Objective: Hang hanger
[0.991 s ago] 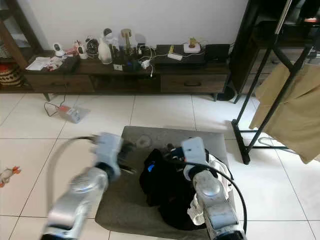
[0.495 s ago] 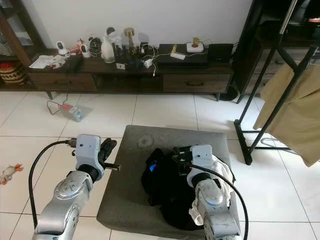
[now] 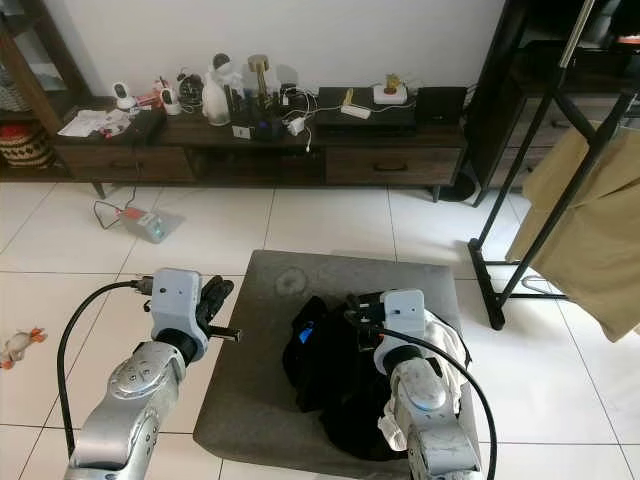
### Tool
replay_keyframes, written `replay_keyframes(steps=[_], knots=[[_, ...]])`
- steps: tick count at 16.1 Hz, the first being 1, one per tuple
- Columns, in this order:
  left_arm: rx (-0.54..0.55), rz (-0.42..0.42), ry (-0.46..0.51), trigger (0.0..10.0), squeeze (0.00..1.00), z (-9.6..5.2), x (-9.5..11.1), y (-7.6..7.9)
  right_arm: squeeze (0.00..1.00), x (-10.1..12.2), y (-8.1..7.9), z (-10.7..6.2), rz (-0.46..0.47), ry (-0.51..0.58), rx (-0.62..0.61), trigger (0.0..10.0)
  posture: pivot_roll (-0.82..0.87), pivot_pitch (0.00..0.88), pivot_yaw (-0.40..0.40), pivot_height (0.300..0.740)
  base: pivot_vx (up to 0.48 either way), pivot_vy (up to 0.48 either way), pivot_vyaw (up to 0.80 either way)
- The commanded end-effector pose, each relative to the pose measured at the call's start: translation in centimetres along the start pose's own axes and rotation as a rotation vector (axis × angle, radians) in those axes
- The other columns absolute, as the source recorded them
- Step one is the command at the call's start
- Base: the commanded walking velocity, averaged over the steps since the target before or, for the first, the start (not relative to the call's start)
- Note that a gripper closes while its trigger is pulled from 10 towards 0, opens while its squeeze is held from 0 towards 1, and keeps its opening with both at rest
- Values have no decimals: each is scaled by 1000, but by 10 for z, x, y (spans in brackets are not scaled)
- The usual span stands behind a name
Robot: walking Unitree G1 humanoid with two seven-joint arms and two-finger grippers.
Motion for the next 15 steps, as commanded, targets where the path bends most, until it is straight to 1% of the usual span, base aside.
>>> replay_keyframes(steps=[1, 4, 5, 6, 9, 10, 12, 13, 15], knots=[[-4, 1, -1, 10000, 0, 0, -1, 0, 0, -1, 1, -1, 10, 0, -6, 10000, 95, 165, 0, 740, 0, 0, 0], [-4, 1, -1, 10000, 0, 0, -1, 0, 0, -1, 1, -1, 10, 0, -6, 10000, 95, 165, 0, 740, 0, 0, 0], [25, 24, 16, 10000, 0, 0, -3, -9, 0, 0, 8, -2, 5, 21, -36, 10000, 83, 148, 1, 740, 0, 0, 0], [95, 48, 34, 10000, 0, -2, -3, -32, 0, 3, 19, -3, -24, 37, -70, 10000, 80, 146, 1, 740, 0, 0, 0], [122, 30, 61, 10000, 0, -4, 0, -36, 0, 5, 23, -3, -26, 45, -83, 10000, 81, 140, -4, 740, 0, 0, 0], [153, 28, 67, 10000, 0, -6, -3, -41, 0, 4, 22, -3, -28, 45, -84, 10000, 80, 139, -6, 740, 0, 0, 0], [172, 35, 68, 10000, 0, -8, -7, -46, 0, 4, 22, -3, -33, 51, -80, 10000, 76, 139, -9, 740, 0, 0, 0], [189, 47, 69, 10000, 0, -10, -9, -52, 0, 3, 24, -4, -34, 54, -84, 10000, 76, 138, -11, 740, 0, 0, 0], [251, 51, 48, 10000, 0, -17, -18, -72, 0, -5, 41, -8, -20, 33, -139, 10000, 75, 133, -12, 740, 0, 0, 0]])
Point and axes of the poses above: a point about 5 cm out from each wrist's last joint towards the gripper, its own z axis pointing out of the wrist towards the gripper, its own x axis along the axis of the wrist's last joint, y = z × x, the point moved 1 cm from there along z, pointing out of the wrist towards the gripper, and after that the axes turned 1 degree about -z, right-handed, at the moved point
